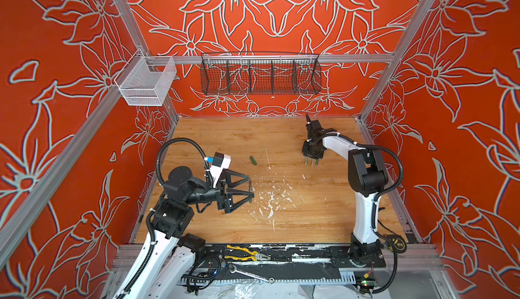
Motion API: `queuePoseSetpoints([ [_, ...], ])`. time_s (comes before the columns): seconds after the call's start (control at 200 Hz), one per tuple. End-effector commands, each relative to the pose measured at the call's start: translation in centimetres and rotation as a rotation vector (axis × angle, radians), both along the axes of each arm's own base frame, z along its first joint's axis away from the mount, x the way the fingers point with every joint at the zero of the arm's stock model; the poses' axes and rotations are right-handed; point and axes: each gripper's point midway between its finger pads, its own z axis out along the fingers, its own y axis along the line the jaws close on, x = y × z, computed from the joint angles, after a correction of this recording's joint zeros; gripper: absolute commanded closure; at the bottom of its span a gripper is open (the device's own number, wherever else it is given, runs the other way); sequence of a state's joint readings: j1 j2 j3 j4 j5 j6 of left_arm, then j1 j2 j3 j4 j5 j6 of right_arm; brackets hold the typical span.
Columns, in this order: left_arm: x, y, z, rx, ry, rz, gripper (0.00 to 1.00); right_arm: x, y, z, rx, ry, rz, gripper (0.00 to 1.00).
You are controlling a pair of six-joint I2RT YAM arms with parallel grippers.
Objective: Insert pens into pen caps
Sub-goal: Place a pen at the top-right of the table.
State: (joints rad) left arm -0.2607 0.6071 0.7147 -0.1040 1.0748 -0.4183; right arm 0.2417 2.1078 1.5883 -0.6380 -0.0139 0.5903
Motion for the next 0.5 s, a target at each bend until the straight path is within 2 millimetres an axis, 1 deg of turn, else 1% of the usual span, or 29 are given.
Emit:
queuePoseSetpoints([
  [0.0,-0.1,0.1,0.5,-0.001,-0.033,0.002,0.03,-0.4,-0.5,0.3,-0.019,-0.002,-0.023,0.60],
  [0.04,-0.1,0.1,0.5,0.000,-0.034,0.004,0.03,-0.2,-0.3,0.9,-0.019,-0.020,-0.012,0.57],
  [0.07,0.0,0.2,0.5,0.001,-0.034,0.007,0.03,-0.2,-0.2,1.5,-0.022,-0.036,0.001,0.53],
  [0.095,0.0,0.2,0.5,0.001,-0.035,0.009,0.03,-0.1,0.1,2.1,-0.025,-0.052,0.017,0.49],
  [0.16,0.0,0.2,0.5,0.004,-0.036,0.015,0.03,-0.1,0.7,3.9,-0.034,-0.093,0.062,0.34],
  [0.185,0.1,0.2,0.5,0.005,-0.034,0.017,0.03,-0.2,1.0,4.4,-0.039,-0.104,0.080,0.32],
  [0.28,0.3,0.2,0.3,0.010,-0.026,0.026,0.03,-0.6,2.8,6.6,-0.035,-0.166,0.165,0.27],
  [0.325,0.5,0.3,0.2,0.016,-0.022,0.039,0.03,-1.1,3.8,7.2,-0.021,-0.184,0.215,0.26],
  [0.415,0.8,0.5,0.0,0.026,-0.018,0.068,0.03,-2.7,6.2,8.7,-0.039,-0.220,0.312,0.23],
  [0.495,1.5,0.9,-0.3,0.044,-0.017,0.127,0.03,-4.9,8.9,9.2,-0.021,-0.246,0.412,0.22],
])
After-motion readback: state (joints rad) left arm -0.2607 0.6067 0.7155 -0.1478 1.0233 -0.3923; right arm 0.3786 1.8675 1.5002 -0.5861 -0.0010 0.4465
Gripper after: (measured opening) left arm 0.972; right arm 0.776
